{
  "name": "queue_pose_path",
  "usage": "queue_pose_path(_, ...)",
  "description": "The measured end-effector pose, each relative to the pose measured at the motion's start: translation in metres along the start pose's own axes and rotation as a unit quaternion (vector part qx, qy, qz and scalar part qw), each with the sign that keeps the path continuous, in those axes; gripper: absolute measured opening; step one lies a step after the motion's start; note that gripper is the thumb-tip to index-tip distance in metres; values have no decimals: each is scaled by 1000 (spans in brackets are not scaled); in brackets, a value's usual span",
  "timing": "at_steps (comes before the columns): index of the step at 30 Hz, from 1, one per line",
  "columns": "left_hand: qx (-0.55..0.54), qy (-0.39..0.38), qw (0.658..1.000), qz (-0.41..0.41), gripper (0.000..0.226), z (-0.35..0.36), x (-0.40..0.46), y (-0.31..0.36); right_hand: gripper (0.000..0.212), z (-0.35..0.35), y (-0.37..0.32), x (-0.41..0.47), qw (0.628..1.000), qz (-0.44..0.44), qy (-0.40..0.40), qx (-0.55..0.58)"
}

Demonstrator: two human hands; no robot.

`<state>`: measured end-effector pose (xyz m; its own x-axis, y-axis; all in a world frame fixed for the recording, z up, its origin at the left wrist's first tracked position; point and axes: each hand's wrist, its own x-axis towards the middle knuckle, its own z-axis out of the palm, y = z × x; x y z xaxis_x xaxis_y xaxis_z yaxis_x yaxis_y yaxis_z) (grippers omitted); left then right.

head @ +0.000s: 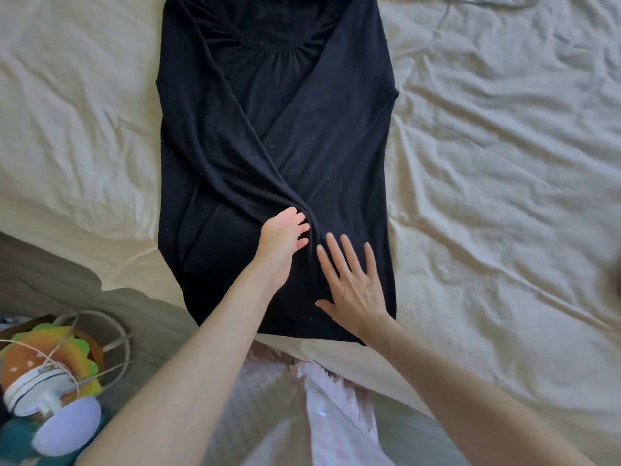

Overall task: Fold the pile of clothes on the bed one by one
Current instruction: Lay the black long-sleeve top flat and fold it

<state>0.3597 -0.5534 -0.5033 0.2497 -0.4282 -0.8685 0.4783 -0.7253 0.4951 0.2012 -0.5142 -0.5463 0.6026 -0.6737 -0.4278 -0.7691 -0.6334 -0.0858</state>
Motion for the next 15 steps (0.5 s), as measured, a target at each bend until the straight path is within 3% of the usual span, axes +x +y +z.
queue_pose_path(2, 17, -67, 998, 12, 48, 1, -3, 2, 95, 1, 3, -6, 999, -1, 33, 11)
queue_pose_path(4, 74, -83, 993, 33, 49, 2, 0, 3, 77, 4, 11, -11, 996, 19, 76, 32)
queue_pose_path(8, 266, -36, 953, 138, 51, -3, 7, -4, 39, 11, 26, -17, 986, 36, 138, 87)
queue_pose_path(11, 347, 35, 902, 255, 48, -20, 4, -19, 24, 6, 25, -18, 947, 115, 126, 273)
queue_pose_path(12, 375, 38, 881, 286, 48, -26, 4, -24, 24, 3, 26, -15, 903, 189, 112, 370)
queue_pose_path(13, 415, 27, 856, 308, 48, -32, 5, -29, 25, -4, 27, -12, 827, 281, 96, 477)
queue_pose_path(15, 520, -12, 793, 316, 51, -42, 8, -38, 22, -16, 37, -3, 596, 427, 72, 676)
